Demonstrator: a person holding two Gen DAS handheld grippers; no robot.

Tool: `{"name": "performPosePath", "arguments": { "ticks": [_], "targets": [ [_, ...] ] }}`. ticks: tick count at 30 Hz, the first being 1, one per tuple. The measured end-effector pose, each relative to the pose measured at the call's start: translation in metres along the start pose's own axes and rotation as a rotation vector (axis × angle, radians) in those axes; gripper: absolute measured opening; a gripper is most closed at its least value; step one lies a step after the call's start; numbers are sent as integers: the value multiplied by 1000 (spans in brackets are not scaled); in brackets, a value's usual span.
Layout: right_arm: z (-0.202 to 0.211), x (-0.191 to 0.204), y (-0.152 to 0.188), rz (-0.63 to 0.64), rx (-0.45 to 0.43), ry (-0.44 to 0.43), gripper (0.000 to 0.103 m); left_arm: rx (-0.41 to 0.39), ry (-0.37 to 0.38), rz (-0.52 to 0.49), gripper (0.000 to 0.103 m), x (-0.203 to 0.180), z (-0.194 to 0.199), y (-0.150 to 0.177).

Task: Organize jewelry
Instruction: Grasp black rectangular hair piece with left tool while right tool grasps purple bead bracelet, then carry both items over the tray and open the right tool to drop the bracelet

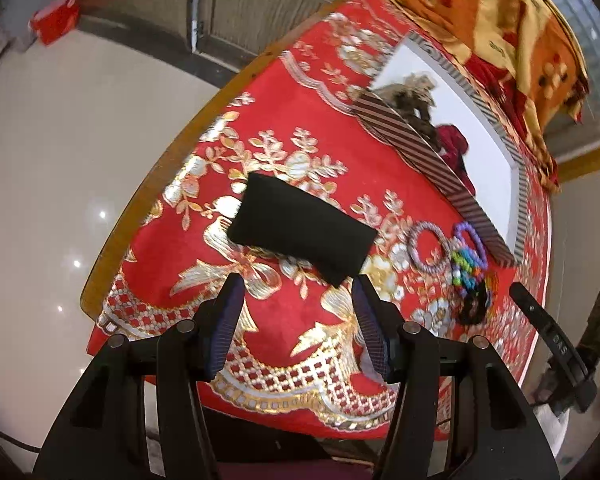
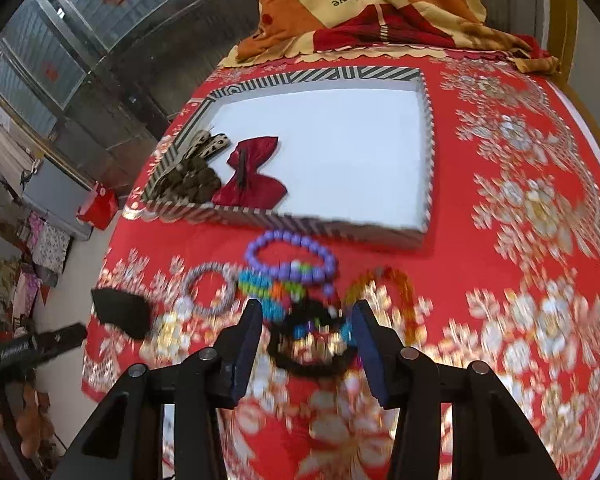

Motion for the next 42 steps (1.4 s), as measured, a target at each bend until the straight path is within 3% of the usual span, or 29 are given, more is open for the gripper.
{"name": "performPosePath", "arguments": {
  "ticks": [7, 15, 19, 25, 28, 33, 42],
  "targets": [
    [-37, -17, -17, -18, 62, 14, 44, 36, 32, 76, 60, 6, -11, -20],
    [-54, -30, -22, -20, 84, 37, 43, 54, 18, 63, 60, 3, -16, -33],
    [-59, -31, -21, 11, 94, 67, 33, 52, 6, 32, 60, -1, -15, -35],
    [-64, -24, -19, 80, 117, 92, 21, 79, 9, 66, 60, 5, -19, -34],
    [-67, -20, -17, 85, 124, 59, 11, 82, 10, 96, 66, 8, -22, -37],
    [-56, -15, -20, 66, 97, 8, 9, 94, 18, 150, 71, 11, -31, -40],
    [-25, 12, -37, 87, 33, -62, 9, 140, -24, 73, 69, -2, -50, -33]
  ]
}}
Point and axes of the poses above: each gripper's, at about its wrist camera, not at the fingertips, and z roughly against the way its jaws point, x to its left, y to its underside, the point moved 9 cm from there along -z, roughly the way its jaws point, and after that the axes turned 15 degrees about -y, right-handed, at the moved point
